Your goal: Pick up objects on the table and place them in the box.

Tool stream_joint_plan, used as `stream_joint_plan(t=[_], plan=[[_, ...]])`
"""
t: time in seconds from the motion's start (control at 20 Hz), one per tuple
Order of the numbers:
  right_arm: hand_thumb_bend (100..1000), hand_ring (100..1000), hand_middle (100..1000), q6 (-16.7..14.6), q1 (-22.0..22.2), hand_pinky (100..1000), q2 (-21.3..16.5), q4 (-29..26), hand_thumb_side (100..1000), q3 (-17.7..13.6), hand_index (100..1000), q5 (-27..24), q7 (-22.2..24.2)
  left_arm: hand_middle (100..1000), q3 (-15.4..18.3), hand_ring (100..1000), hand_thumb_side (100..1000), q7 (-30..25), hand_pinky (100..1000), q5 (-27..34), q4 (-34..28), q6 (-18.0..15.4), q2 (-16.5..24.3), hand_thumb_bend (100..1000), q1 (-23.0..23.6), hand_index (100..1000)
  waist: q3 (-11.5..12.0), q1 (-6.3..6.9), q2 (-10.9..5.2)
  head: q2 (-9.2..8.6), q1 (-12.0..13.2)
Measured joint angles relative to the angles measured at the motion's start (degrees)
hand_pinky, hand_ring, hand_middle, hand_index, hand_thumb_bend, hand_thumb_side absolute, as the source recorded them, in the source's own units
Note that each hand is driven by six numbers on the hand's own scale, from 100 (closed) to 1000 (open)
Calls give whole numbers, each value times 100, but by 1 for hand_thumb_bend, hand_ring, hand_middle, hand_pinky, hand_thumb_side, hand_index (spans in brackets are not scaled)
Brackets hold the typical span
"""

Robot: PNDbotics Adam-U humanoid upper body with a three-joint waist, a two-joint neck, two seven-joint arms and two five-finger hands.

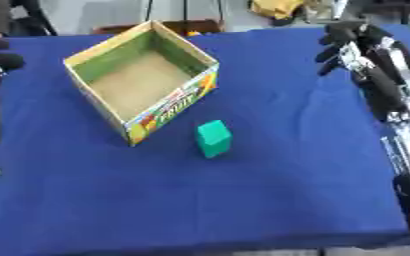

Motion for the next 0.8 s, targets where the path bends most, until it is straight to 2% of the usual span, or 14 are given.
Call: stream_joint_plan(t=[0.5,0.8], plan=[[100,576,615,10,-43,478,-55,0,526,58,748,28,46,627,0,617,1000,13,701,-1,0,2,0,600,1,749,4,-7,0,0,-28],[100,596,638,-31,-331,496,-385,47,503,314,772,249,280,627,-1,617,1000,14,701,-2,2,2,0,600,1,749,41,-23,-6,0,-53]])
